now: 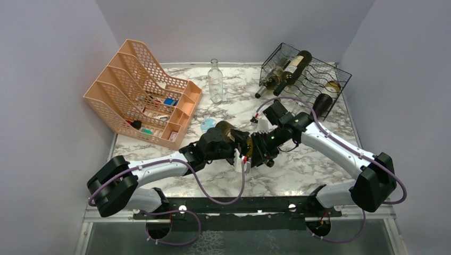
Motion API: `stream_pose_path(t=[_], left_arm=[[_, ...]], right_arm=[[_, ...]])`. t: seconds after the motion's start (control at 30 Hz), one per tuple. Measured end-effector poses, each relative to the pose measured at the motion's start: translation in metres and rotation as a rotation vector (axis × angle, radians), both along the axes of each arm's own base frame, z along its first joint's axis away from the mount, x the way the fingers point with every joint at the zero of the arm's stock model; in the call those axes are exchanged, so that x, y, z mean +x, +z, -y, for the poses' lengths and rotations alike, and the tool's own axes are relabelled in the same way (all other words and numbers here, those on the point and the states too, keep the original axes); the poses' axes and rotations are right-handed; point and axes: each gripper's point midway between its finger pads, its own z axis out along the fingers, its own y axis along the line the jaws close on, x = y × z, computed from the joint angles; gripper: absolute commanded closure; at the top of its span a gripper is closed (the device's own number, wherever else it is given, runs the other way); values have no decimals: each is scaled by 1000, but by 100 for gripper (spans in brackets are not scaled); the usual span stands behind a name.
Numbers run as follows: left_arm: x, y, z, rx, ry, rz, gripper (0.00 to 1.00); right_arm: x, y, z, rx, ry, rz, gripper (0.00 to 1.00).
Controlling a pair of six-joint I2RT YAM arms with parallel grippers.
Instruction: Take the wine bottle off the wine rack
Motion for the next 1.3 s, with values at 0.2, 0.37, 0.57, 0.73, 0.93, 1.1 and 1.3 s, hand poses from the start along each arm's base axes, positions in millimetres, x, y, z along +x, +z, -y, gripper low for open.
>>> stream_pose_path(t=[0.2,0.37,0.57,0.73,0.93,1.1,1.3], left_arm=[[-4,-6,0,14,18,-70,55],[0,-4,0,-10,70,-131,61],[12,10,5,-71,152,-193,63],[17,15,6,-124,214,-255,64],[28,20,9,-182,301,-340,64],[43,32,6,-270,379,-446,64],[72,39,-5,-377,444,-594,64]], right_arm=[[8,9,-1,9,-17,61,22],[27,31,3,6,-72,200,7],[59,58,17,-68,-211,359,7],[72,100,33,-36,-330,522,7],[73,171,55,154,-466,793,7],[61,181,67,278,-448,980,7],[83,159,49,265,-386,1038,10]])
